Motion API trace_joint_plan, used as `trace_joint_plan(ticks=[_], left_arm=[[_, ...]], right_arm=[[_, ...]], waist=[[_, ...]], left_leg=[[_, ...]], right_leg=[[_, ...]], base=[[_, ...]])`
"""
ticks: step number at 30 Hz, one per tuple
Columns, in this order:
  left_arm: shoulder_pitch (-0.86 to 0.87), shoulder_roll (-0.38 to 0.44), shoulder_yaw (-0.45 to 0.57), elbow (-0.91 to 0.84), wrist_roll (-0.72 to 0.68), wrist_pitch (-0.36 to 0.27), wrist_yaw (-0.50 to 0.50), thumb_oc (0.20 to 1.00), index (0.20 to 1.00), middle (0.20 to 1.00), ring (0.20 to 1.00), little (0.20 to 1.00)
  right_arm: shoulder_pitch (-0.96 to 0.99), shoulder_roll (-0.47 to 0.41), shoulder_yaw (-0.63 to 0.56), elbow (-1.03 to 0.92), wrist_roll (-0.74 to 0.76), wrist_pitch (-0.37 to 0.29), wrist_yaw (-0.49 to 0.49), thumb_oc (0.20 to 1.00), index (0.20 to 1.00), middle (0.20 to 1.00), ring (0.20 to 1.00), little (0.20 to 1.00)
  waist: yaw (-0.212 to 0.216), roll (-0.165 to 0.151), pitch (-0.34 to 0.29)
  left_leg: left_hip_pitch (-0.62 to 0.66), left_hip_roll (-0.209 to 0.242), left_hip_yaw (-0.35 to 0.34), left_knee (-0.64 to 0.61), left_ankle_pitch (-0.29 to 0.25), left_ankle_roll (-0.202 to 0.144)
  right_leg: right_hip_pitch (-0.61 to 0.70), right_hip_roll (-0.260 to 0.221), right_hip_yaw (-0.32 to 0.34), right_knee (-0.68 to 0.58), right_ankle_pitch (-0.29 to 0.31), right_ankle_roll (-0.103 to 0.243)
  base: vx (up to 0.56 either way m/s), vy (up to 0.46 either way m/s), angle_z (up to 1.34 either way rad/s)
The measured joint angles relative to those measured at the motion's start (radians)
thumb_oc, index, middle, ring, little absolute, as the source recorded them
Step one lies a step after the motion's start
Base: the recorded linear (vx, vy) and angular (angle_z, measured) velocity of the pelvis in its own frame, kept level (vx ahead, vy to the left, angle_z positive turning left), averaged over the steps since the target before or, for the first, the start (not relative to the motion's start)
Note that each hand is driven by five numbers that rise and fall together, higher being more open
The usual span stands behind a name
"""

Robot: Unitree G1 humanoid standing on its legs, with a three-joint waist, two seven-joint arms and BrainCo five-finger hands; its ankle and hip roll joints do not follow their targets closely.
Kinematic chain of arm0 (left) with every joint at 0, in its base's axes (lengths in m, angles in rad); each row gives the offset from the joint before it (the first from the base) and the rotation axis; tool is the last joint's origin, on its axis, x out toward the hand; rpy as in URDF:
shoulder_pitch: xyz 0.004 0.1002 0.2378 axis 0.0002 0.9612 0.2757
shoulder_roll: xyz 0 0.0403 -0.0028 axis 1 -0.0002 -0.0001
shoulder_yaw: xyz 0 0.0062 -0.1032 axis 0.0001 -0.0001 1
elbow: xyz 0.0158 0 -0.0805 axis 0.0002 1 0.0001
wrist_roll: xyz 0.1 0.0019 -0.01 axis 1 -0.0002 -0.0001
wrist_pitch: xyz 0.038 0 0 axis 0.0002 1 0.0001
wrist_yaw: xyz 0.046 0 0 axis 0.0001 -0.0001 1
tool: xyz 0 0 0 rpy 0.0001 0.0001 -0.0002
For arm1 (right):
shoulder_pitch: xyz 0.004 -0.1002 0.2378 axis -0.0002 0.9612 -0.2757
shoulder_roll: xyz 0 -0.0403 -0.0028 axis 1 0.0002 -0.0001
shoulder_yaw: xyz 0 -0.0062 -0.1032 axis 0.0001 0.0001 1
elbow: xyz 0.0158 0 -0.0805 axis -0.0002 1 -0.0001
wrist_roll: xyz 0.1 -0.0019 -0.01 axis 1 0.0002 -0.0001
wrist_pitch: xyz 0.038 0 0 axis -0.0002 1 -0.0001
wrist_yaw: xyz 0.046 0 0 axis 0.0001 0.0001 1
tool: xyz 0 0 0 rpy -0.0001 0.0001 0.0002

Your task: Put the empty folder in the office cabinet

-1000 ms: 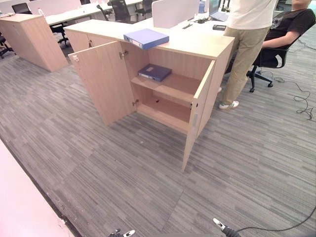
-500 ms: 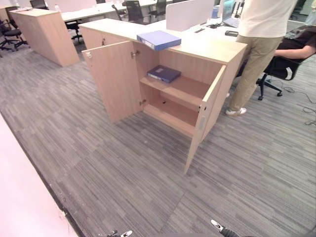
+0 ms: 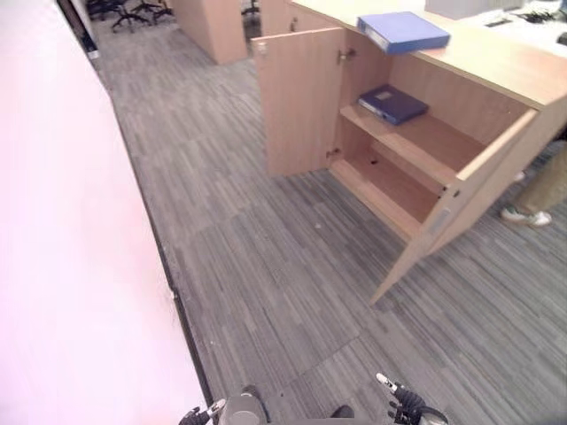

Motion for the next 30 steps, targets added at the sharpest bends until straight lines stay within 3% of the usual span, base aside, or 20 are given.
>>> trace_joint_plan(ticks=[3,4,8,14,19,26,28,30], left_arm=[[0.034,-0.023,0.001,0.002,0.001,0.005,-0.009,1.000,1.000,1.000,1.000,1.000],[0.045,-0.014,0.000,0.001,0.001,0.004,-0.009,1.000,1.000,1.000,1.000,1.000],[0.040,0.007,-0.002,0.000,0.002,0.004,-0.010,1.000,1.000,1.000,1.000,1.000],[0.044,-0.005,-0.011,-0.010,0.004,0.001,-0.012,1.000,1.000,1.000,1.000,1.000],[0.047,-0.015,-0.011,-0.035,0.013,0.002,-0.026,1.000,1.000,1.000,1.000,1.000],[0.036,-0.013,0.022,-0.038,0.012,0.001,-0.046,1.000,1.000,1.000,1.000,1.000],[0.036,-0.018,0.028,-0.036,0.012,0.002,-0.043,1.000,1.000,1.000,1.000,1.000],[0.003,-0.022,0.022,-0.007,0.010,0.003,-0.045,1.000,1.000,1.000,1.000,1.000]], right_arm=[[0.024,0.000,-0.004,0.024,-0.001,0.001,-0.001,1.000,1.000,1.000,1.000,1.000],[0.032,0.014,-0.003,0.025,-0.001,0.004,0.004,1.000,1.000,1.000,1.000,1.000],[0.038,0.040,-0.018,0.020,-0.003,0.004,0.007,1.000,1.000,1.000,1.000,1.000],[0.018,0.040,-0.027,0.018,-0.011,0.004,0.011,1.000,1.000,1.000,1.000,1.000],[-0.006,0.032,-0.034,0.019,-0.011,0.003,0.011,1.000,1.000,1.000,1.000,1.000],[0.001,0.047,-0.064,0.021,-0.013,0.004,0.012,1.000,1.000,1.000,1.000,1.000],[0.002,0.047,-0.071,0.021,-0.040,0.005,0.012,1.000,1.000,1.000,1.000,1.000],[0.010,0.044,-0.071,0.023,-0.040,0.004,0.012,1.000,1.000,1.000,1.000,1.000]], waist=[[0.002,0.045,-0.045],[0.003,0.038,-0.068],[0.003,0.002,-0.100],[0.016,0.027,-0.116],[0.030,0.029,-0.114],[0.030,0.004,-0.101],[0.030,0.012,-0.094],[0.024,0.022,-0.082]], left_leg=[[0.064,-0.015,-0.030,-0.099,0.056,0.027],[0.064,-0.038,-0.039,-0.102,0.051,0.038],[0.089,-0.127,-0.073,-0.158,0.040,0.073],[0.116,-0.208,-0.130,-0.202,0.037,0.109],[0.126,-0.226,-0.164,-0.214,0.035,0.109],[0.135,-0.263,-0.181,-0.228,0.019,0.130],[0.155,-0.255,-0.194,-0.228,0.013,0.134],[0.180,-0.253,-0.228,-0.236,-0.015,0.138]], right_leg=[[0.035,0.004,-0.011,0.022,0.004,0.039],[0.031,-0.016,-0.001,0.038,-0.009,0.060],[0.032,-0.091,0.014,0.099,-0.008,0.090],[0.057,-0.156,0.014,0.113,-0.004,0.124],[0.086,-0.159,0.002,0.104,-0.002,0.127],[0.078,-0.211,-0.012,0.159,-0.001,0.150],[0.071,-0.243,-0.012,0.259,-0.008,0.155],[0.051,-0.302,-0.006,0.446,-0.019,0.159]], base=[[0.08,0.132,0.12],[0.08,0.173,0.20],[0.08,0.168,0.34],[0.07,0.149,0.38],[0.07,0.135,0.22],[0.09,0.162,0.08],[0.15,0.223,0.21],[0.12,0.108,0.40]])
